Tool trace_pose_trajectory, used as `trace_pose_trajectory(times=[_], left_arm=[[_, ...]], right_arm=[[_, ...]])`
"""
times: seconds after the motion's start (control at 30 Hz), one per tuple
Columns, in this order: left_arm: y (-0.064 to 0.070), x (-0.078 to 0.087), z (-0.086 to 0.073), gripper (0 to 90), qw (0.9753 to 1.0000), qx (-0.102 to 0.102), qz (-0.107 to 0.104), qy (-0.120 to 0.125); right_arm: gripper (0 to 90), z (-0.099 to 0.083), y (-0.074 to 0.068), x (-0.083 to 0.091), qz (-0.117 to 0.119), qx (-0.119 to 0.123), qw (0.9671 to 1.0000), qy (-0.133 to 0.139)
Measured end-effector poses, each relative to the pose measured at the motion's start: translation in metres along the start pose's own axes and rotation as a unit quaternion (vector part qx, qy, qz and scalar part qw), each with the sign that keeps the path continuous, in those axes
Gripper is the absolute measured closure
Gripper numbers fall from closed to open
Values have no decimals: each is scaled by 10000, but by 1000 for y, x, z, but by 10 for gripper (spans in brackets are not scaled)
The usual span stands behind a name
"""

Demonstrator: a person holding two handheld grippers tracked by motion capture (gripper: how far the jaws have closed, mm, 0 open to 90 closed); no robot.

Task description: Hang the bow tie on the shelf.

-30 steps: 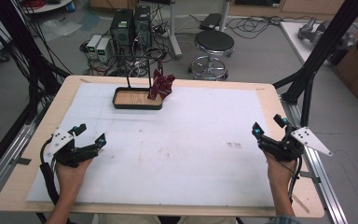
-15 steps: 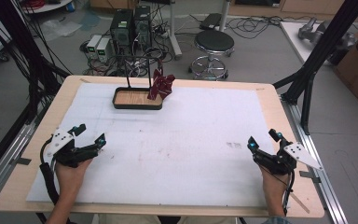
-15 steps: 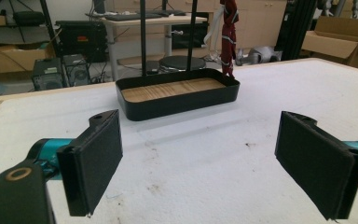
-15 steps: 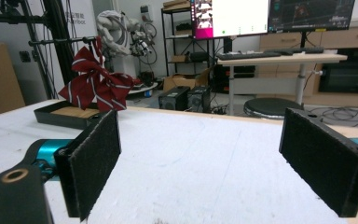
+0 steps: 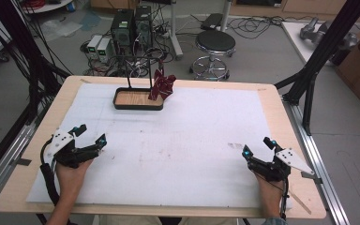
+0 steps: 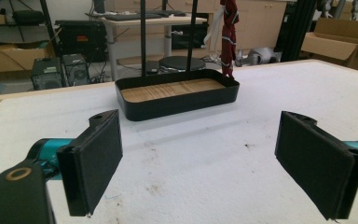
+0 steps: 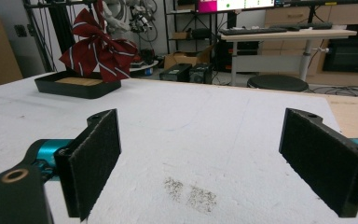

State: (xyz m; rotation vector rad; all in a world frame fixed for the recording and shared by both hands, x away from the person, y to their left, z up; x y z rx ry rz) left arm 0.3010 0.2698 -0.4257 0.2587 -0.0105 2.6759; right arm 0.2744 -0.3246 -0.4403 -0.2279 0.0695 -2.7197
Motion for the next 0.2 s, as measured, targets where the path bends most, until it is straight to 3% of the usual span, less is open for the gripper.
trace_pose_trajectory(times=[0.2], left_arm=[[0, 0, 0, 152, 10000, -5, 31, -40]], right_arm=[[118, -1, 2, 1, -3, -40, 10000, 29]])
Point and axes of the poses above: each handheld gripper's, and its own axes: x roughly backward along the jaws, z roughly out of its top, y roughly to its right, the point moved 1 cm from there along -x, roughly forward along the jaws, and after that the axes turned 2 degrees about -y, right-handed, at the moved point
